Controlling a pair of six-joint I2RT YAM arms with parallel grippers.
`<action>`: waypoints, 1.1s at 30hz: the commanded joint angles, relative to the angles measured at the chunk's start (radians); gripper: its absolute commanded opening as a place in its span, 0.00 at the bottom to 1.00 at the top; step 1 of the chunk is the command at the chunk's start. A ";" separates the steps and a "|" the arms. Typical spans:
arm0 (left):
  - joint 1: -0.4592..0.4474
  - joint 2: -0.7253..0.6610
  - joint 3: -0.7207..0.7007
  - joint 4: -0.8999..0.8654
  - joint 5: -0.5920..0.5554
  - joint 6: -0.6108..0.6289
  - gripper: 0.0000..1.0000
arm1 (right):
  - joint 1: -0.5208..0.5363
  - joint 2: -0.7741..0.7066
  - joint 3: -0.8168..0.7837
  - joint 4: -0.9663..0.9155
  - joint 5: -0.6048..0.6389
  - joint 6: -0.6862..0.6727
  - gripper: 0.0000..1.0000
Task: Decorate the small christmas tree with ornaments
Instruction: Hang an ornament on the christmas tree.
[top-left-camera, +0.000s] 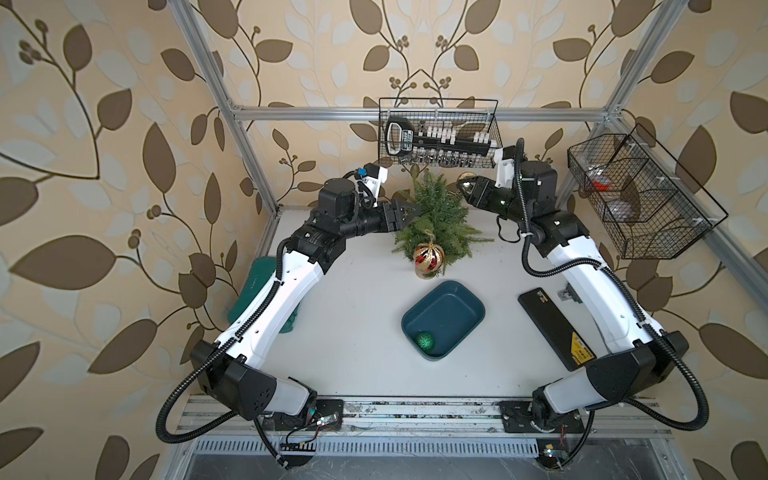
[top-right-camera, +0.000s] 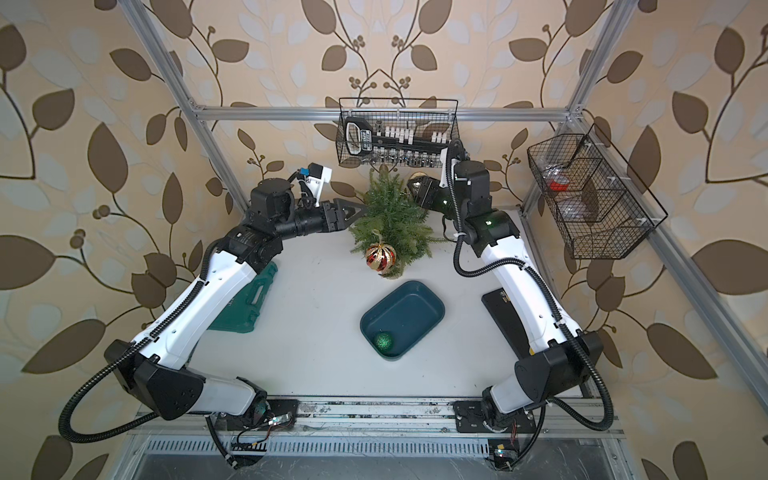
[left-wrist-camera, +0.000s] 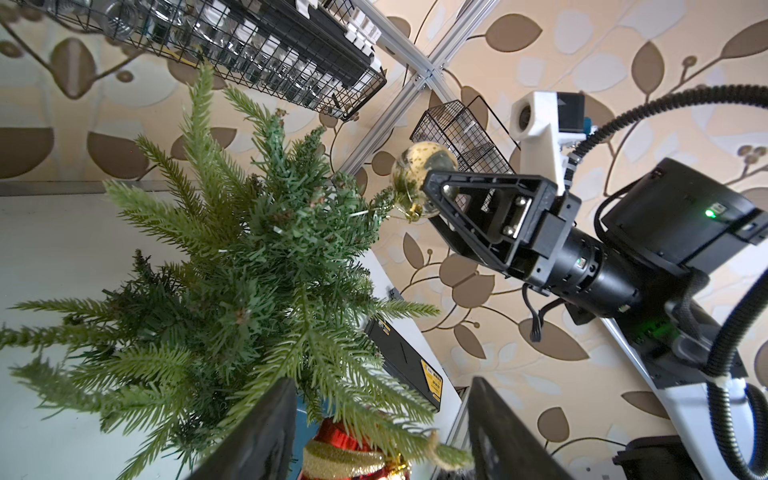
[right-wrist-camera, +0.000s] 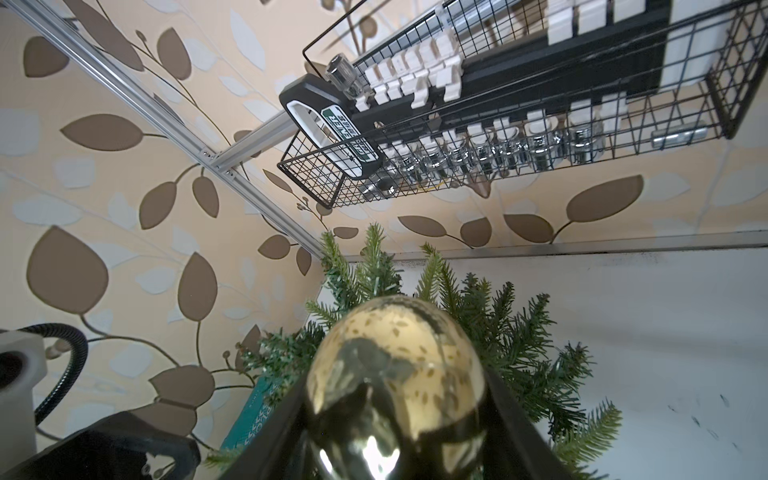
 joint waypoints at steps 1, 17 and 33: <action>0.014 -0.008 -0.010 0.046 0.029 -0.002 0.66 | -0.002 -0.035 -0.047 0.051 0.001 0.025 0.54; 0.014 -0.012 -0.016 0.049 0.032 -0.004 0.66 | -0.002 -0.094 -0.162 0.099 -0.011 0.074 0.71; 0.014 -0.207 -0.197 -0.025 -0.074 0.042 0.69 | -0.002 -0.366 -0.407 0.022 -0.074 -0.003 0.75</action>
